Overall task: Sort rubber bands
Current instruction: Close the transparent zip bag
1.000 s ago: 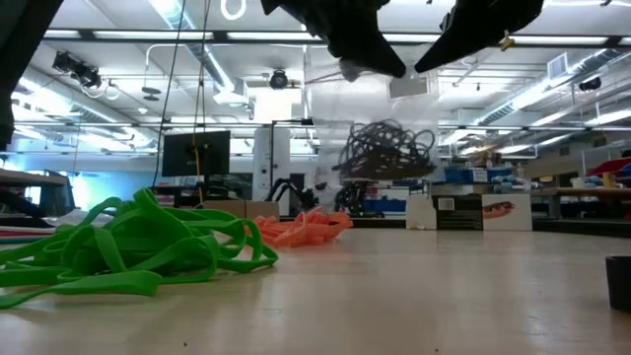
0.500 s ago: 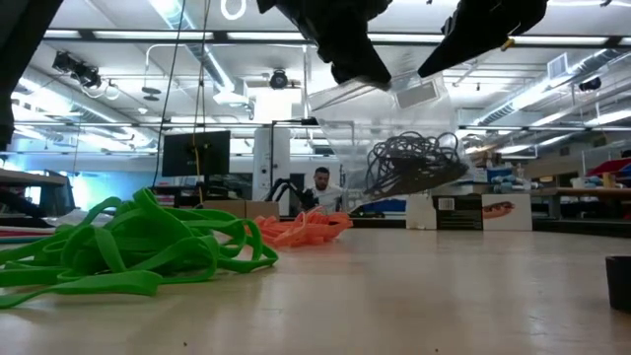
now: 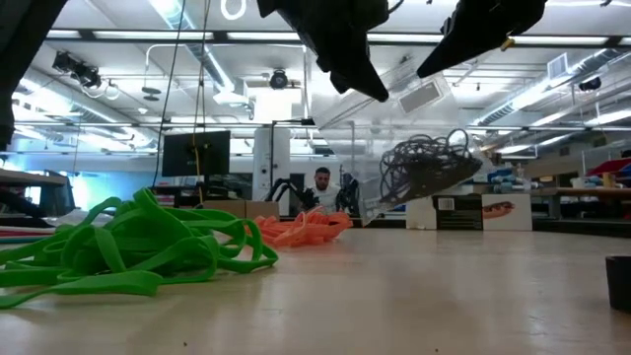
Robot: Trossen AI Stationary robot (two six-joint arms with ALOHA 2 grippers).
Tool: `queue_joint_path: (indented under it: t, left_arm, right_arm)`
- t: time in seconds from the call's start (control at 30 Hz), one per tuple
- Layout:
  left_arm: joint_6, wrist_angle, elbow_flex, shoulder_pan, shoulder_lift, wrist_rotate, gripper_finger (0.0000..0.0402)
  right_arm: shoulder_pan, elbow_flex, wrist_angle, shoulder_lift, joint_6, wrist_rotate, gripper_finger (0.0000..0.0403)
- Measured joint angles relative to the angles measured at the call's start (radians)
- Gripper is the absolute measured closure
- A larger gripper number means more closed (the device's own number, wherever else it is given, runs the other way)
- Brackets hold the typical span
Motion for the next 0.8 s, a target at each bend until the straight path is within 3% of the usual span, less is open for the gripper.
queue_joint_path:
  t: [0.23,0.47,0.57,0.67,0.8]
  left_arm:
    - [0.01,0.001,0.0,-0.015,0.002,-0.055,0.0388]
    - [0.004,-0.091,-0.002,-0.015,0.004,-0.057,0.0276]
    - [-0.016,-0.108,-0.002,-0.014,0.004,-0.056,0.0253]
    - [-0.018,-0.107,-0.002,-0.014,0.004,-0.056,0.027]
    - [0.009,-0.14,-0.002,-0.012,0.004,-0.056,0.0352]
  right_arm:
    - [0.0,0.0,0.0,0.0,0.001,0.0,0.0403]
    - [0.001,0.0,-0.005,-0.001,0.001,0.002,0.0403]
    - [0.0,0.0,-0.006,-0.001,0.0,0.002,0.0403]
    - [0.0,0.0,-0.006,-0.001,0.0,0.002,0.0403]
    - [0.0,0.0,-0.005,-0.001,0.001,0.002,0.0403]
